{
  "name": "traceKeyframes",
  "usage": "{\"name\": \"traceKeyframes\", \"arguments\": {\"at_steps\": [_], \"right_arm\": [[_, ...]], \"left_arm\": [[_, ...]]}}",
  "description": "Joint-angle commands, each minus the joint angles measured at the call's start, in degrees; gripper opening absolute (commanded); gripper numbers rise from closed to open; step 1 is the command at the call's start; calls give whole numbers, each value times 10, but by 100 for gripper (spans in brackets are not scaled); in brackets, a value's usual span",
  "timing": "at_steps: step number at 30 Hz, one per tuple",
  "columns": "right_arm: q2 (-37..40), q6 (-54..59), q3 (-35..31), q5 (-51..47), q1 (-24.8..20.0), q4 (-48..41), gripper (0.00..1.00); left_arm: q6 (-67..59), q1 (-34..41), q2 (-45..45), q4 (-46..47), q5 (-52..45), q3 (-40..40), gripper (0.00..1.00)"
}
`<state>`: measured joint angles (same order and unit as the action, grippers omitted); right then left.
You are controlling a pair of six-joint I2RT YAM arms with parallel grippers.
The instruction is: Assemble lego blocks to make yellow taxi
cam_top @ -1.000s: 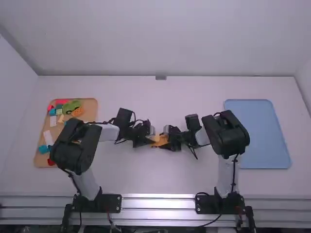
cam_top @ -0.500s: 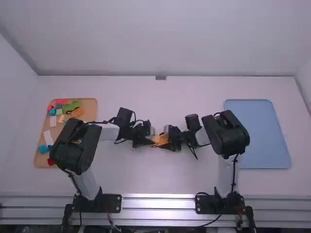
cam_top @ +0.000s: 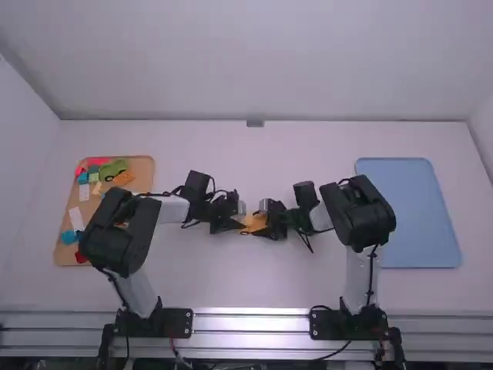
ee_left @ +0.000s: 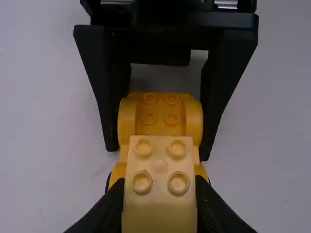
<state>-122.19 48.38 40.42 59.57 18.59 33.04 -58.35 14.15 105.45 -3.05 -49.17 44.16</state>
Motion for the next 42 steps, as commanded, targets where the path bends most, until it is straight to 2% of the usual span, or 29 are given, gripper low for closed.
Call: {"name": "traceKeyframes", "arguments": {"at_steps": [1, 2, 6, 7, 9, 11, 13, 16, 17, 18, 27, 31, 32, 33, 34, 36, 37, 42], "right_arm": [[-8, -1, -6, -5, 2, -5, 57], [-8, -1, -6, -5, 2, -5, 57], [-8, -1, -7, -4, 2, -5, 58], [-8, -1, -7, -4, 2, -5, 58], [-8, -1, -6, -4, 2, -5, 58], [-8, -1, -7, -4, 2, -5, 58], [-8, -1, -6, -4, 2, -5, 58], [-8, -1, -6, -5, 2, -5, 58], [-8, -1, -6, -5, 2, -5, 58], [-8, -1, -7, -5, 2, -5, 58], [-8, -1, -7, -5, 2, -5, 58], [-8, -1, -7, -5, 2, -5, 58], [-8, -1, -7, -4, 2, -5, 58], [-8, -1, -7, -5, 2, -5, 58], [-8, -1, -6, -5, 2, -5, 58], [-8, -1, -7, -5, 2, -5, 57], [-8, -1, -6, -5, 2, -5, 58], [-8, -1, -7, -5, 2, -5, 58]], "left_arm": [[-2, -2, 6, 9, 8, -1, 3], [-2, -3, 6, 6, 8, -4, 8], [3, -2, 6, -6, 22, -10, 12], [5, -2, 6, -12, 28, -13, 18], [4, -2, 6, -20, 32, -16, 19], [4, -2, 6, -21, 31, -17, 29], [5, -2, 6, -21, 32, -17, 31], [4, -2, 6, -20, 28, -17, 50], [4, -2, 6, -20, 21, -17, 53], [-2, -3, 5, -20, 6, -16, 99], [0, -4, -36, 8, -29, 15, 100], [0, 1, -51, 10, -29, 17, 92], [0, 1, -51, 8, -34, 17, 84], [0, 1, -51, 8, -37, 17, 82], [0, 1, -51, 7, -42, 17, 71], [0, 1, -51, 9, -42, 17, 7], [0, 1, -51, 9, -42, 17, 2], [0, 1, -44, 13, -42, 12, 2]]}}
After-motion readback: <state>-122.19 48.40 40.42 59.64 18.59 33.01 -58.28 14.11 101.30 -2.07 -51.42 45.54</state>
